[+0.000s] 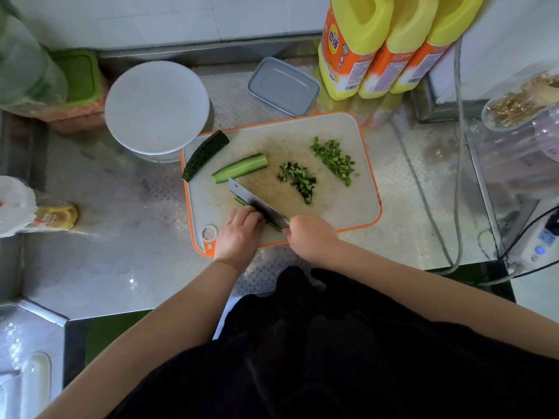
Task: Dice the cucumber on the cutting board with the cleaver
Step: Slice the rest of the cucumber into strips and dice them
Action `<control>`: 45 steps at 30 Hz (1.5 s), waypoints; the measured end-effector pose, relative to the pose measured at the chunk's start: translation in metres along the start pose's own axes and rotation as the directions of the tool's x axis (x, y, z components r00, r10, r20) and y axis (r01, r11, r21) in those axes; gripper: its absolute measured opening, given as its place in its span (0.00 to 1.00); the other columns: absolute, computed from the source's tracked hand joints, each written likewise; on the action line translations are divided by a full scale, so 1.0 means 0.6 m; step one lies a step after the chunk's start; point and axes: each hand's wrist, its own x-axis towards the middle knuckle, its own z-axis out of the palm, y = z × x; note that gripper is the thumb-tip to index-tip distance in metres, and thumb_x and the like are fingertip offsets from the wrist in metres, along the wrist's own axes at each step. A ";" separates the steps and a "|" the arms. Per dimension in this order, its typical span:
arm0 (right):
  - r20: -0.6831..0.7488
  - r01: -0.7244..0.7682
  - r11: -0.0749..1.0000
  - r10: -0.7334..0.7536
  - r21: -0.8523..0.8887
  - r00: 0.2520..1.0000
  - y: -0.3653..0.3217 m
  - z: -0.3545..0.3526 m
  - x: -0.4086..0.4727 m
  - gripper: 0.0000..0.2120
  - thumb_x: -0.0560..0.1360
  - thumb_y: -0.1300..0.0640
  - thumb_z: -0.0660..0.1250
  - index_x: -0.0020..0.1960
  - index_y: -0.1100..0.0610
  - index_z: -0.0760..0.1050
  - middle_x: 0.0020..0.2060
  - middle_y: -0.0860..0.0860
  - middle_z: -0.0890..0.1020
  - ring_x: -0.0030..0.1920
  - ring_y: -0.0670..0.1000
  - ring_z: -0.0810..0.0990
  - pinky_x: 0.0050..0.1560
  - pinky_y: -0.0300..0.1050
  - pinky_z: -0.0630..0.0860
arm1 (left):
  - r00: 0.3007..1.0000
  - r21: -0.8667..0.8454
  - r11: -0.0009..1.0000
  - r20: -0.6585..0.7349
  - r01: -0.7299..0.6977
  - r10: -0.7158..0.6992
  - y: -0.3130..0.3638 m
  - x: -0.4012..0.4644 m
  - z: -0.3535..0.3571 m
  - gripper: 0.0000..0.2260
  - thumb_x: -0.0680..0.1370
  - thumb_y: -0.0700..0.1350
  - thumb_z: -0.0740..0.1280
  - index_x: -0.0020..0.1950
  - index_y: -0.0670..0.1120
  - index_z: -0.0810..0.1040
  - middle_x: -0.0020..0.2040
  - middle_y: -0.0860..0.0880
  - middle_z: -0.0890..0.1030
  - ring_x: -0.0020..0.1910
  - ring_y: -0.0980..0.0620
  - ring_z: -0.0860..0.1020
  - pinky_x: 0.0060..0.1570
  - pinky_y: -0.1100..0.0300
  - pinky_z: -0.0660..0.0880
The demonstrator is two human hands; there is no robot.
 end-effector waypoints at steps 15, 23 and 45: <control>-0.092 0.061 0.972 -0.084 -0.225 0.992 -0.008 0.015 -0.022 0.10 0.77 0.66 0.58 0.56 0.62 0.73 0.50 0.57 0.81 0.50 0.58 0.80 0.40 0.45 0.68 | 0.863 0.224 0.945 0.495 -0.240 0.101 0.080 0.124 -0.109 0.18 0.82 0.54 0.54 0.51 0.44 0.78 0.50 0.45 0.77 0.54 0.42 0.74 0.50 0.50 0.68; -0.162 0.077 0.982 -0.106 -0.175 0.981 0.001 0.016 -0.026 0.14 0.77 0.67 0.59 0.62 0.63 0.68 0.50 0.57 0.81 0.50 0.58 0.80 0.39 0.46 0.68 | 0.625 0.238 0.952 0.777 -0.193 -0.068 0.085 0.163 -0.106 0.35 0.76 0.68 0.40 0.53 0.45 0.78 0.51 0.45 0.77 0.52 0.45 0.74 0.55 0.47 0.72; -0.313 0.136 0.970 -0.194 -0.200 0.930 0.003 -0.001 -0.030 0.19 0.79 0.62 0.58 0.68 0.64 0.61 0.29 0.49 0.70 0.25 0.51 0.66 0.24 0.41 0.55 | 0.361 0.406 0.903 0.870 -0.141 -0.334 0.142 0.223 -0.116 0.38 0.80 0.65 0.38 0.51 0.42 0.80 0.48 0.45 0.78 0.49 0.47 0.74 0.62 0.52 0.65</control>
